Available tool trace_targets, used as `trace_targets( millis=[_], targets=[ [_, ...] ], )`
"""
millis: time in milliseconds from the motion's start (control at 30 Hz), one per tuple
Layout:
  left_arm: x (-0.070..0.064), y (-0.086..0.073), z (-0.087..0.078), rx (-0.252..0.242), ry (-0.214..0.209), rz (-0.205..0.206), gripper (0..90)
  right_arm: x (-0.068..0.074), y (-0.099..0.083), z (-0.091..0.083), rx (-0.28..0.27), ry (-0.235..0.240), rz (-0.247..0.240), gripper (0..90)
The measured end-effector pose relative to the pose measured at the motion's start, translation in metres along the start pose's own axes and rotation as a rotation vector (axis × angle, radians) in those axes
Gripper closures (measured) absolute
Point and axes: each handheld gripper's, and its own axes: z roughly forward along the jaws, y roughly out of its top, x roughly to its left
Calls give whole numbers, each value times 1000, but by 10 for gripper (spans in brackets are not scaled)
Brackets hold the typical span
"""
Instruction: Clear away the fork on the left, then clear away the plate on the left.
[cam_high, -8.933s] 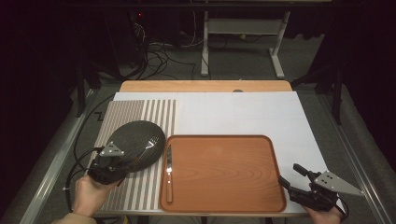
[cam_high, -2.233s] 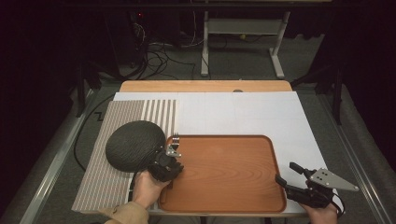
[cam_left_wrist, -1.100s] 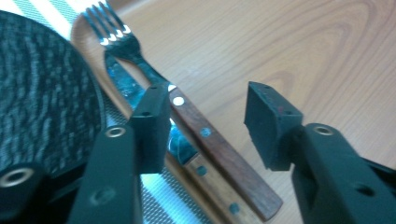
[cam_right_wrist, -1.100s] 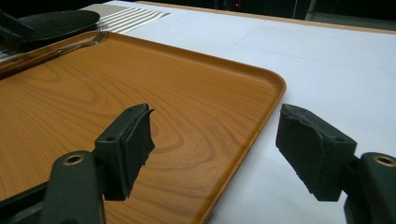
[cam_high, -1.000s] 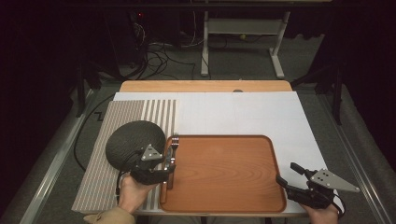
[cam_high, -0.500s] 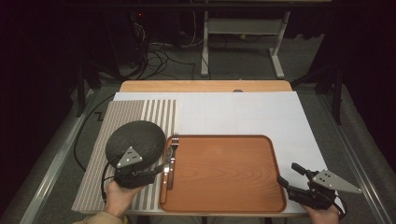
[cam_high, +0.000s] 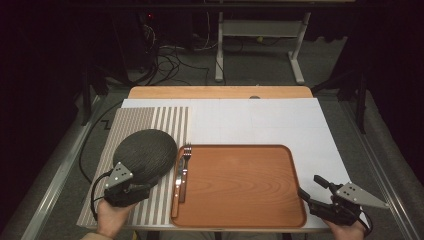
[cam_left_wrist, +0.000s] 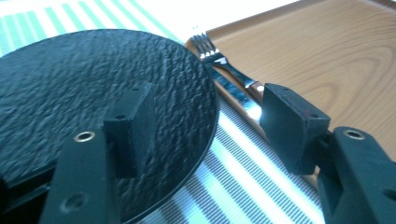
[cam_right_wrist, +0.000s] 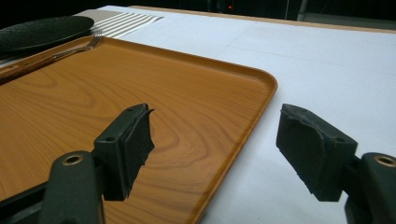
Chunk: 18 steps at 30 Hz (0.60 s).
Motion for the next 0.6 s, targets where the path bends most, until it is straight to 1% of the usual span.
trace_targets(
  millis=[67,133,267,333,400,467,600],
  targets=[
    [5,-3,-4,-10,0,-15,336,-1,0,-1,2,-4,6,270],
    [8,-6,-8,-15,15,-14,336,-1,0,-1,0,-8,4,270],
    [12,-12,-16,-35,55,-10,337,0,-1,-2,2,-12,7,270],
    [13,-16,-19,-48,88,-10,337,0,-1,-2,1,-12,6,270],
    [14,-19,-22,-49,106,-1,337,0,0,-2,2,-14,7,270],
    [15,-22,-24,-54,118,0,337,0,0,-2,2,-15,6,270],
    [21,-28,-30,-75,127,-25,337,0,0,-2,3,-20,7,270]
  ],
)
